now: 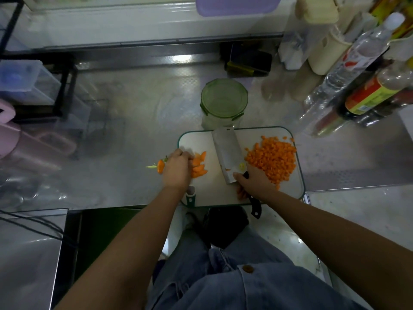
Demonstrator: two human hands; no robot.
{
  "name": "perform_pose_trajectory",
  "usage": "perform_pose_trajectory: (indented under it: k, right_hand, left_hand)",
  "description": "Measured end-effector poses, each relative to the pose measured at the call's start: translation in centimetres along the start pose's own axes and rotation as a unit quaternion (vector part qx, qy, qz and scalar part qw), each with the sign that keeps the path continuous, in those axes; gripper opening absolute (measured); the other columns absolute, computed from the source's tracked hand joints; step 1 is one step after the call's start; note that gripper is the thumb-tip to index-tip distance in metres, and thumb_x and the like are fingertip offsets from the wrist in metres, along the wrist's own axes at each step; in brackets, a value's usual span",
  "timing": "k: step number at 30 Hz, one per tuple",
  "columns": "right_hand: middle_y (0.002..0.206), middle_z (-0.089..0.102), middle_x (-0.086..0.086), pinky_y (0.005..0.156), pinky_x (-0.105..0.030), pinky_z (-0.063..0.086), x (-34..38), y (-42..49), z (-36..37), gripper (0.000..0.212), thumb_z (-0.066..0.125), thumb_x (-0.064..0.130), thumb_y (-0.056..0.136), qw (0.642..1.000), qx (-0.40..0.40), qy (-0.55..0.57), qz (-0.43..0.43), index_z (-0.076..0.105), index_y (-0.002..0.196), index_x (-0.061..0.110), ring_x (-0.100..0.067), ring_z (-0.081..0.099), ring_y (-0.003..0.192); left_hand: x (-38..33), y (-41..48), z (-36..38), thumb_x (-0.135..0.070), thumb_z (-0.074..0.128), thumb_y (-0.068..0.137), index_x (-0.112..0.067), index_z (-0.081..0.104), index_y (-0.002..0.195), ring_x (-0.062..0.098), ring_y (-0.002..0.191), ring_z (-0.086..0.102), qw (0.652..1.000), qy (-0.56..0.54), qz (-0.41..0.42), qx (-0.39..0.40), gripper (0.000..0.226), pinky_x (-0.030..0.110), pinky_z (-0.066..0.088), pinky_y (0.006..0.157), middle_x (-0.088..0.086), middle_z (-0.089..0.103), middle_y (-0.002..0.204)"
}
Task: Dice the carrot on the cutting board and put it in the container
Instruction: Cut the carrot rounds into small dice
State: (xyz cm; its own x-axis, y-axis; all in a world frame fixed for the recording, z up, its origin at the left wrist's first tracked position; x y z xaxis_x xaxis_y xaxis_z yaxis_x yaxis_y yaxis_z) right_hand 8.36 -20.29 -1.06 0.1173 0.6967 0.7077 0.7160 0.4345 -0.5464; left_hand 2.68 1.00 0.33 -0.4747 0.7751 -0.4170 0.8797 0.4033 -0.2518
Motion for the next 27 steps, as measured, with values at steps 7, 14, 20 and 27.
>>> perform_pose_trajectory:
  k: [7, 14, 20, 27]
  right_hand:
    - [0.060, 0.067, -0.008, 0.049, -0.024, 0.053, -0.3, -0.4, -0.2, 0.008, 0.049, 0.019, 0.098, 0.998, -0.030, -0.009, -0.045, 0.054, 0.093, 0.017, -0.019, 0.064, 0.049]
    - [0.061, 0.062, -0.012, 0.053, -0.046, 0.051, -2.1, -1.9, -1.7, 0.010, 0.054, 0.016, 0.093, 0.983, -0.145, -0.065, -0.097, 0.055, 0.091, 0.006, -0.022, 0.058, 0.050]
    - [0.064, 0.059, -0.016, 0.055, -0.052, 0.050, -3.5, -3.1, -2.3, 0.011, 0.054, 0.016, 0.090, 0.979, -0.168, -0.075, -0.092, 0.053, 0.087, 0.005, -0.029, 0.057, 0.053]
    - [0.064, 0.060, -0.012, 0.054, -0.049, 0.050, -3.6, -3.1, -2.3, 0.010, 0.054, 0.018, 0.091, 0.977, -0.174, -0.077, -0.101, 0.055, 0.089, 0.008, -0.027, 0.058, 0.052]
  left_hand:
    - [-2.5, 0.4, 0.2, -0.017, 0.048, 0.097, -0.005, 0.064, 0.103, 0.031, 0.091, 0.058, 0.992, -0.104, -0.026, -0.068, 0.021, 0.038, 0.042, 0.080, 0.015, 0.058, 0.106]
    - [-6.9, -0.1, 3.3, -0.026, 0.053, 0.095, -0.004, 0.069, 0.100, 0.032, 0.096, 0.061, 0.991, -0.116, -0.057, 0.024, 0.027, 0.033, 0.042, 0.072, 0.016, 0.068, 0.102]
    - [-8.0, -1.1, 5.4, -0.034, 0.062, 0.089, -0.008, 0.068, 0.099, 0.028, 0.092, 0.063, 0.990, -0.124, -0.070, 0.015, 0.028, 0.032, 0.042, 0.072, 0.011, 0.070, 0.099]
    - [-7.8, -1.6, 4.9, -0.034, 0.064, 0.087, -0.009, 0.062, 0.099, 0.025, 0.088, 0.062, 0.988, -0.137, -0.069, -0.026, 0.028, 0.027, 0.036, 0.066, 0.008, 0.068, 0.091]
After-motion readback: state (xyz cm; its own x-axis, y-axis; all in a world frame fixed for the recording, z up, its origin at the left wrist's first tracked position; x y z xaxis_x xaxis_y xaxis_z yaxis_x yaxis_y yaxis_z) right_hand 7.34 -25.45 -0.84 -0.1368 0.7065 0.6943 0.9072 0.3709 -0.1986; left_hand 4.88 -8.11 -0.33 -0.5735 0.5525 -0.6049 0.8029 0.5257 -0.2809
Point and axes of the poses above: each hand's wrist, its own y-axis towards the middle knuckle, its own z-axis out of the palm, x = y × z, the point moved 2 cm from there along y, towards the middle knuckle
